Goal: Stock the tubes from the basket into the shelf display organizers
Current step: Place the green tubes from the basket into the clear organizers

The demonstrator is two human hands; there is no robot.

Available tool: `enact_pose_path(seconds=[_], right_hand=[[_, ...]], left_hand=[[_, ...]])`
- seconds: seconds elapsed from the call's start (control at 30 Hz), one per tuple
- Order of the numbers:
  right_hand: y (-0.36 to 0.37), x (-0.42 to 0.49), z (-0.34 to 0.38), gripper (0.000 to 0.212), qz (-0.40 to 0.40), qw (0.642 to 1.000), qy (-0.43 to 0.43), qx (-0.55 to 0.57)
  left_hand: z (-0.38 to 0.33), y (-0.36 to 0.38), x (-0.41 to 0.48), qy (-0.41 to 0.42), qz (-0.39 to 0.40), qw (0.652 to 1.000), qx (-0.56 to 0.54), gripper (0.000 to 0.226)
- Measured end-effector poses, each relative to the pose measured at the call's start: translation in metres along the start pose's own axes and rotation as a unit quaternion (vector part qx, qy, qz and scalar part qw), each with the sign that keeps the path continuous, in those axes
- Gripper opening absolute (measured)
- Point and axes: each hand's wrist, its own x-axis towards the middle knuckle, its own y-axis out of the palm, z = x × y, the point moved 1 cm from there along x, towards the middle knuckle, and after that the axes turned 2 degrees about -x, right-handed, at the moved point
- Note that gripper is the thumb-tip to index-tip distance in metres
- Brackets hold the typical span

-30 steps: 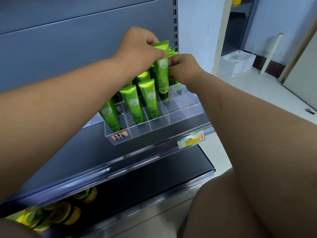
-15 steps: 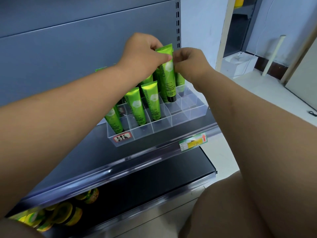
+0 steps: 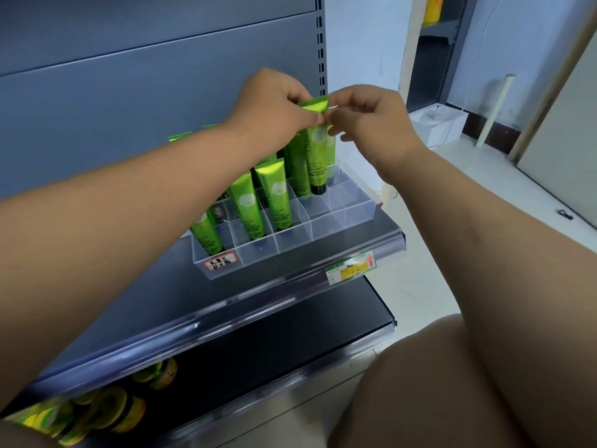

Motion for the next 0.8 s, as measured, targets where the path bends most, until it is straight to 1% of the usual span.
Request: enact_pose_path(seconds=[0.07,0.17,0.3,0.43,0.63,0.8], right_hand=[[0.0,0.0,0.001,0.014,-0.003,1.0,-0.001,0.007],[0.0,0.0,-0.004,0.012,-0.001,1.0,0.007,-0.017],[0.0,-0.001,-0.008,0.013,0.004,0.999,0.022,-0.033],[0.002,-0.003,-0.007,0.014,0.018,0.998,0.021,-0.05],[0.003,-0.002,-0.015,0.011,0.032,0.997,0.029,-0.058],[0.009,-0.001,-0.024,0.01,0.052,0.995,0.037,-0.072]], left_hand=[[-0.001,0.002,0.0,-0.006,0.01,1.0,-0.006,0.016],[0.001,0.005,-0.003,-0.005,0.02,1.0,0.011,0.02],[0.001,0.003,-0.007,0.009,0.028,0.998,0.056,0.016],[0.0,0.0,-0.005,0.003,0.047,0.995,0.088,0.012],[0.002,0.003,-0.007,0.017,0.057,0.989,0.137,0.006],[0.004,0.006,-0.009,0.036,0.078,0.974,0.207,0.008]])
